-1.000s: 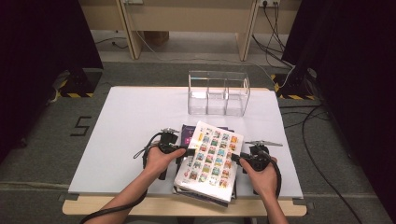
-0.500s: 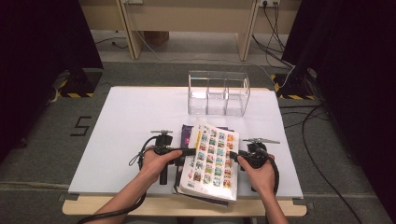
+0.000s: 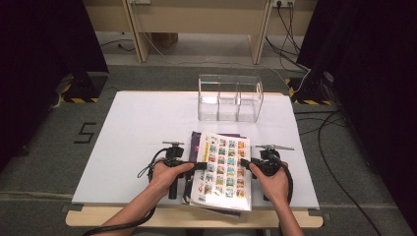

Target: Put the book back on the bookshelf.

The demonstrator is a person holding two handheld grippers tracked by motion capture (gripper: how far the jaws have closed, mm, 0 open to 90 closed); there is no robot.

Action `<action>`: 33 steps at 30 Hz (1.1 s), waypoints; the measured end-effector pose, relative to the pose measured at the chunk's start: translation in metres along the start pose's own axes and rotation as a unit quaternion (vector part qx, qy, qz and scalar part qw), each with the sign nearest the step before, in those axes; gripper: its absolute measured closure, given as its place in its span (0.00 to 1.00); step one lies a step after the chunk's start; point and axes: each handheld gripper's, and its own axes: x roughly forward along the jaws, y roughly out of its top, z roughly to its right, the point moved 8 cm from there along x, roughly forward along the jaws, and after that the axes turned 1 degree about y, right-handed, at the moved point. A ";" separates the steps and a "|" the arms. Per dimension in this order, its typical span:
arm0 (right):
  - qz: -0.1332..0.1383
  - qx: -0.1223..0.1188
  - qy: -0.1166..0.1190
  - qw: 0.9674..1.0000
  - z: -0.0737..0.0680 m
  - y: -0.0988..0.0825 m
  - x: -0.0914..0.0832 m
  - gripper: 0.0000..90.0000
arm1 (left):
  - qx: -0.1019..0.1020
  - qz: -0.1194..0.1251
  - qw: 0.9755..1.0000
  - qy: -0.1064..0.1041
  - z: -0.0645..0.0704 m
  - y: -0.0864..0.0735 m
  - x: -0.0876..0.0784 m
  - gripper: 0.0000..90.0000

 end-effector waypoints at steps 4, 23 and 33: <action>-0.003 0.004 0.004 1.000 0.000 0.000 0.002 0.53 | 0.025 -0.009 1.000 0.013 0.000 0.000 0.000 0.73; -0.053 0.010 0.036 0.998 0.023 0.050 0.034 0.47 | 0.051 -0.010 0.999 -0.010 -0.004 -0.003 -0.005 0.82; -0.056 0.039 0.054 0.996 0.026 0.063 0.047 0.47 | 0.051 -0.007 0.999 -0.016 -0.006 -0.004 -0.005 0.81</action>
